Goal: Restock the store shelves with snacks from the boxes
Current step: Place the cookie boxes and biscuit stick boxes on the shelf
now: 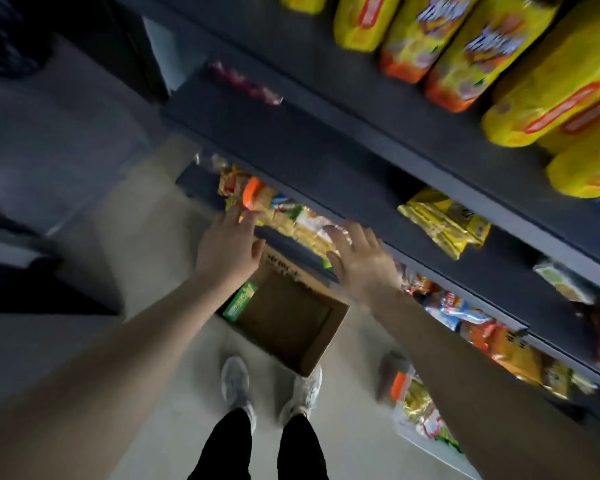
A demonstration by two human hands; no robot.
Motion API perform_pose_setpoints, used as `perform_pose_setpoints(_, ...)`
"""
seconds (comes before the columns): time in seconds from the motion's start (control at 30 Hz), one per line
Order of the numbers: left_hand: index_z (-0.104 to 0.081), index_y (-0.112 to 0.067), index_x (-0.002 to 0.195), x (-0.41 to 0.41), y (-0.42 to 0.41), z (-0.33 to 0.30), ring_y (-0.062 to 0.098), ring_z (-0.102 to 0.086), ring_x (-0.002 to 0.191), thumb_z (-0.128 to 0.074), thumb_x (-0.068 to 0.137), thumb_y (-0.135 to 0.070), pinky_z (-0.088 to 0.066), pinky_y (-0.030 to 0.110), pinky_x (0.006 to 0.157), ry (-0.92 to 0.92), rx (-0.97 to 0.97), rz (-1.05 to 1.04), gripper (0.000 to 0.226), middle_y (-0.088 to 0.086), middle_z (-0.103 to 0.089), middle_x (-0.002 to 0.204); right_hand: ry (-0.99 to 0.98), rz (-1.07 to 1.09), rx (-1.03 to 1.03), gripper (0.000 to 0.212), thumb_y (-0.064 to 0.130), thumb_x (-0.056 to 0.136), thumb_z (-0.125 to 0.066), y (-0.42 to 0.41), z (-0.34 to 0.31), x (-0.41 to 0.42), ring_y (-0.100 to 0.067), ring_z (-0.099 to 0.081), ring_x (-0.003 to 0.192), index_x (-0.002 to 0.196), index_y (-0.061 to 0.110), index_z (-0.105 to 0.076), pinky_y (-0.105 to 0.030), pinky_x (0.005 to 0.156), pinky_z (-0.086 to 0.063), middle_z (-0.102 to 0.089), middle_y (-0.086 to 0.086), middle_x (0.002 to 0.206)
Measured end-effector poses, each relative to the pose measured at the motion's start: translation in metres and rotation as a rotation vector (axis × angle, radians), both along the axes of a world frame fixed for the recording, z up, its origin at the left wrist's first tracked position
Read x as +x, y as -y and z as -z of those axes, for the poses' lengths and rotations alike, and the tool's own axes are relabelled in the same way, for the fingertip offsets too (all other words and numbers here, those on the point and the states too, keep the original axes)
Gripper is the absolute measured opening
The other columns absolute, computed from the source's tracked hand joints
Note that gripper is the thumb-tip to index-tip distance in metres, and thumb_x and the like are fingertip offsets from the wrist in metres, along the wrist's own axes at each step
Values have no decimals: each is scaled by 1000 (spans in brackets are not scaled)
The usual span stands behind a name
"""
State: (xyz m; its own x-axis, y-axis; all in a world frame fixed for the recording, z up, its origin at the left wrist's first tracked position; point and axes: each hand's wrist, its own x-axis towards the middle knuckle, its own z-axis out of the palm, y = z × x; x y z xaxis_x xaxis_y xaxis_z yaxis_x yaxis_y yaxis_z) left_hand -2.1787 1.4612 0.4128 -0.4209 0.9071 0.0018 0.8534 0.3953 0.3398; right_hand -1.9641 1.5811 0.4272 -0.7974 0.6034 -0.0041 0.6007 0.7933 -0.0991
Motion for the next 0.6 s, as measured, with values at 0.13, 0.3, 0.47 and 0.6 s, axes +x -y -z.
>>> perform_pose_setpoints(0.13, -60, -12, 122, 3, 42, 98, 38, -57, 101, -70, 83, -22, -53, 47, 80, 101, -137, -90, 41, 14, -59, 118, 84, -18, -123, 46, 35, 99, -54, 19, 97, -16, -30, -54, 120, 143, 24, -45, -43, 89, -55, -47, -8, 141)
perform_pose_setpoints(0.3, -61, -12, 122, 8, 83, 214, 38, -59, 101, -73, 82, -21, -56, 48, 75, 172, -276, -175, 44, 15, -60, 116, 147, -42, -234, 46, 38, 98, -55, 37, 211, -29, -30, -54, 120, 141, 24, -45, -43, 85, -56, -44, -7, 141)
perform_pose_setpoints(0.47, -57, -14, 127, 15, 106, 313, 29, -59, 106, -73, 85, -23, -55, 39, 78, 260, -344, -238, 46, 11, -60, 122, 252, -109, -263, 52, 42, 98, -56, 44, 309, -39, -29, -47, 130, 146, 27, -40, -41, 99, -51, -42, -7, 146)
perform_pose_setpoints(0.6, -55, -14, 131, 11, 110, 379, 29, -56, 111, -71, 88, -23, -53, 39, 84, 295, -377, -272, 47, 11, -58, 126, 344, -171, -332, 58, 39, 98, -57, 48, 381, -54, -27, -40, 137, 149, 27, -31, -41, 110, -43, -33, -6, 152)
